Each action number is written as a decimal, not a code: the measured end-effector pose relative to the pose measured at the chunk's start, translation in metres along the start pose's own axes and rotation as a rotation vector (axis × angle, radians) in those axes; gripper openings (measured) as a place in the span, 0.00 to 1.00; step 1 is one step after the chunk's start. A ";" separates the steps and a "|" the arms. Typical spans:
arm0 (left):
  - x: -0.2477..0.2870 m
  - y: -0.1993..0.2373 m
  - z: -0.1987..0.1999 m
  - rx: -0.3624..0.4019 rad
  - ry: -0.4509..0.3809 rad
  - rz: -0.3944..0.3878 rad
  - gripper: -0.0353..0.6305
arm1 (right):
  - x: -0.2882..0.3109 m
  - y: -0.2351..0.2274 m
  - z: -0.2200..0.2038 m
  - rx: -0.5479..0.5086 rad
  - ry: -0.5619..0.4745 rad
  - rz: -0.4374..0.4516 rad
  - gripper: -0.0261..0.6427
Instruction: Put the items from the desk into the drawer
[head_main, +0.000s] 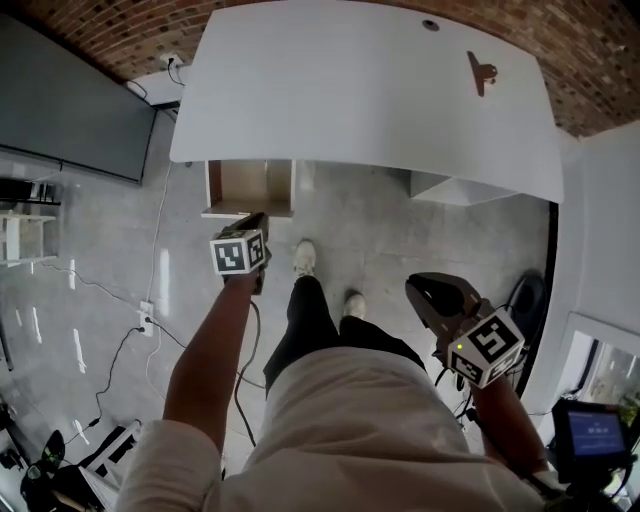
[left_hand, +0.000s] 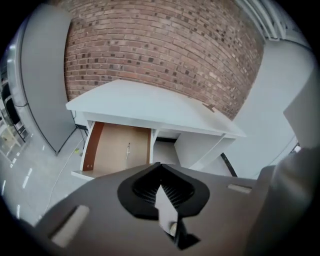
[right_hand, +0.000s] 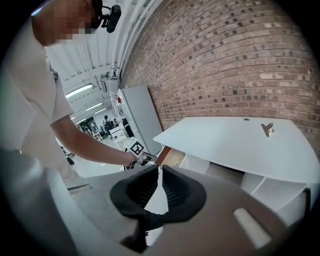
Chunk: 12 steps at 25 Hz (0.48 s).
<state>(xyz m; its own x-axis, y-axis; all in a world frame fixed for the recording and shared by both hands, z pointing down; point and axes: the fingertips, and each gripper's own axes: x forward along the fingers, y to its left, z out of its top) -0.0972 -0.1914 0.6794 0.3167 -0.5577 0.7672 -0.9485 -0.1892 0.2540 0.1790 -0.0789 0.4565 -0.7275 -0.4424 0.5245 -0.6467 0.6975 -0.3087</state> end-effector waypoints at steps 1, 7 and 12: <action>-0.015 -0.010 0.000 0.002 -0.013 -0.017 0.06 | -0.003 0.004 0.002 -0.008 -0.012 0.012 0.08; -0.112 -0.081 0.005 0.058 -0.084 -0.119 0.06 | -0.012 0.025 0.008 -0.064 -0.044 0.079 0.06; -0.188 -0.158 0.011 0.070 -0.141 -0.275 0.06 | -0.010 0.041 0.007 -0.114 -0.030 0.113 0.06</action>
<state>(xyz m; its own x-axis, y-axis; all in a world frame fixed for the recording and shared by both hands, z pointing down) -0.0069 -0.0658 0.4884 0.5632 -0.5839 0.5847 -0.8263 -0.4010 0.3955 0.1582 -0.0494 0.4334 -0.8016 -0.3728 0.4674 -0.5314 0.8025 -0.2714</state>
